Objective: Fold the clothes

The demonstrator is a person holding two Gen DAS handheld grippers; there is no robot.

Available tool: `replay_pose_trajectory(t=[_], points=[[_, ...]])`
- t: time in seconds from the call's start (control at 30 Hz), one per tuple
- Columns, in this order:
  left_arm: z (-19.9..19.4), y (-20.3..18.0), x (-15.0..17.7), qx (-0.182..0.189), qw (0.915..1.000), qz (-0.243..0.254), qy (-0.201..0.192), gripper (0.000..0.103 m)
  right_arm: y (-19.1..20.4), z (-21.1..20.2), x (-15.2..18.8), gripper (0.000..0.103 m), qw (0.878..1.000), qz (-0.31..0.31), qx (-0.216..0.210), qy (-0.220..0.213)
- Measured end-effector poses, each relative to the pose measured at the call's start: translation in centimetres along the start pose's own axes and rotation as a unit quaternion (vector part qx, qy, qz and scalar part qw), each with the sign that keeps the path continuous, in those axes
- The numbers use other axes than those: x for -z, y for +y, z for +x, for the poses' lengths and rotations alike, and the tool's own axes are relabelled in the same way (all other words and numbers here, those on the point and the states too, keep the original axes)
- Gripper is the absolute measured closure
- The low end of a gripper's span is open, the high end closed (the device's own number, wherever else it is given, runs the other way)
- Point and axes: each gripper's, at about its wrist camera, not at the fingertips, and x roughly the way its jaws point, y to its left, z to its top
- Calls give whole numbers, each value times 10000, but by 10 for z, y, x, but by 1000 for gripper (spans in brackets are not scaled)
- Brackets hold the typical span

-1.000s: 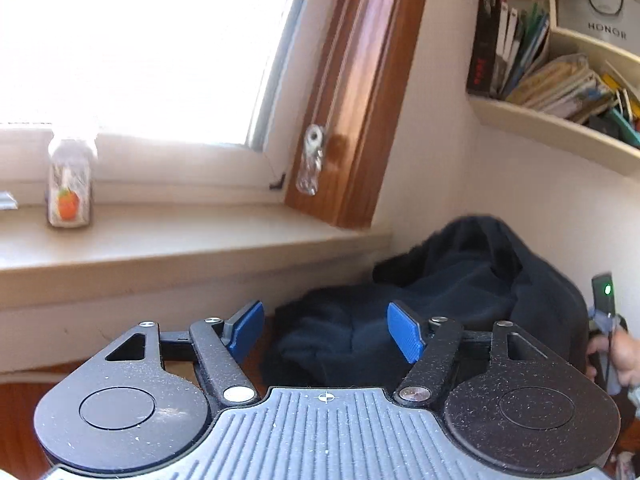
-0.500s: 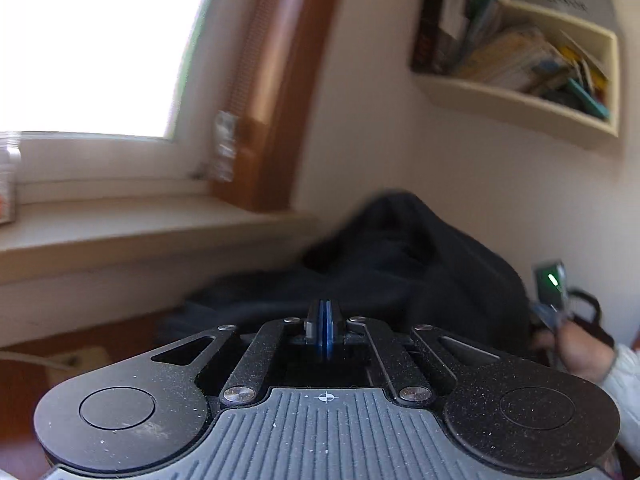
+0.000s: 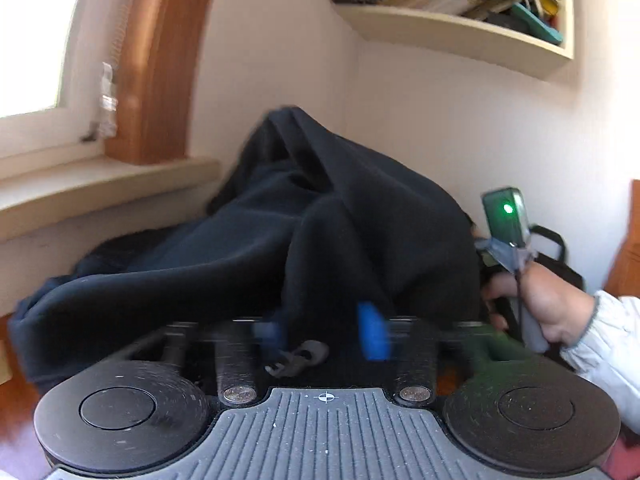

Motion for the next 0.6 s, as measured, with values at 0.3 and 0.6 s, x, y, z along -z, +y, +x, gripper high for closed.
replay_pose_trajectory(t=[0.3,0.6], points=[[-68,39,-66,-874,9916,140,-940,100,-3,-5,1,65,9997,154,-44,-181],[-113,103,-124,-2256,9657,65,-1287,100,-12,-17,6,65,9975,349,-119,-603]])
